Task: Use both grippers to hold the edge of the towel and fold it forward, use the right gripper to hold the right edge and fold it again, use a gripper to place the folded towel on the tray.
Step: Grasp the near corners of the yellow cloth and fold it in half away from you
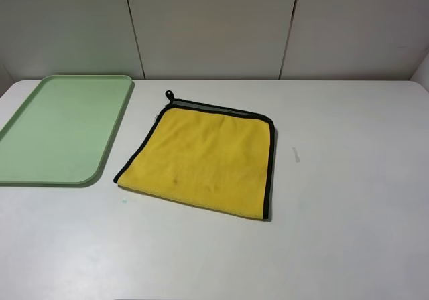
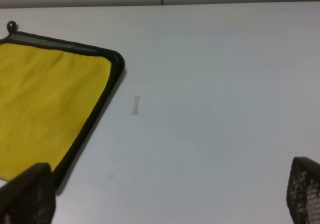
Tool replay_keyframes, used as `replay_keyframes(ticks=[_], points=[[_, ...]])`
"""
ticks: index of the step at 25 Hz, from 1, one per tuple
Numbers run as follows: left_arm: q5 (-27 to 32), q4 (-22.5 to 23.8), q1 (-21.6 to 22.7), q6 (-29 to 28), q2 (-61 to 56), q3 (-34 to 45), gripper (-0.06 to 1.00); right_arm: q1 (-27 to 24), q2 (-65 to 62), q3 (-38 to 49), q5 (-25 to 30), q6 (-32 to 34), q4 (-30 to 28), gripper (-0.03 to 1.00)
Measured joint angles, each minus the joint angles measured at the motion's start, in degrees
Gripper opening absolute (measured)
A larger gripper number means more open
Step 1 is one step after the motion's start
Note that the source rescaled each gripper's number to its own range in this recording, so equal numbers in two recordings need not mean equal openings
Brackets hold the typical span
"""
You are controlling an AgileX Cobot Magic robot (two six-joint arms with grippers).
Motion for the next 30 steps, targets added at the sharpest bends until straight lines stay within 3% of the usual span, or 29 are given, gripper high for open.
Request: replay_keyframes(ticks=[30], points=[[0.0, 0.0, 0.0, 0.0, 0.0, 0.0, 0.98, 0.0, 0.0, 0.0, 0.0, 0.0, 0.0, 1.0]])
